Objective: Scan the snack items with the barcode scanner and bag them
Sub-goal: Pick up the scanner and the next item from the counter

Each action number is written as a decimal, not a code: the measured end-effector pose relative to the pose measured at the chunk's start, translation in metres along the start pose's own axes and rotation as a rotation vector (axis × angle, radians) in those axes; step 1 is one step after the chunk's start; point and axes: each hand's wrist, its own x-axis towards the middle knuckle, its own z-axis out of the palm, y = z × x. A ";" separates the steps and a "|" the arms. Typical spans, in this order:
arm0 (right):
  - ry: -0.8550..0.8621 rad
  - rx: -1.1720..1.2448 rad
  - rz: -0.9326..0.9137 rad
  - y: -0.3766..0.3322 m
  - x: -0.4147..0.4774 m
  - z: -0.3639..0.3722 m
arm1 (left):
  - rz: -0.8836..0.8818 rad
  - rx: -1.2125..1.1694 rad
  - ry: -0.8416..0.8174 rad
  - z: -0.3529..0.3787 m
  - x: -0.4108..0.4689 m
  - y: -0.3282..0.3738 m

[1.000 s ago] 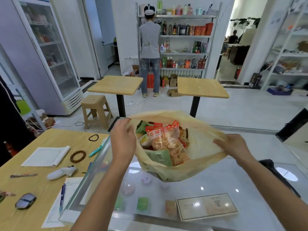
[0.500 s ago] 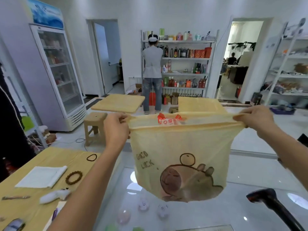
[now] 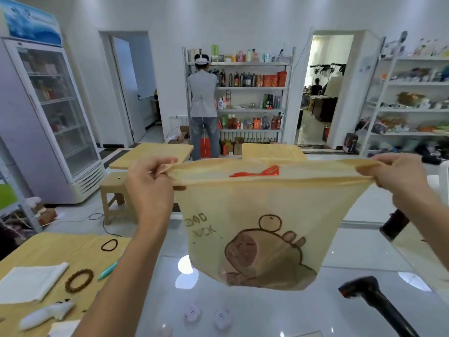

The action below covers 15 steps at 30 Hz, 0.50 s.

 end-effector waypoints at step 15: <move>0.052 -0.627 -0.655 0.047 -0.063 0.044 | -0.299 -0.051 -0.242 0.025 -0.064 -0.005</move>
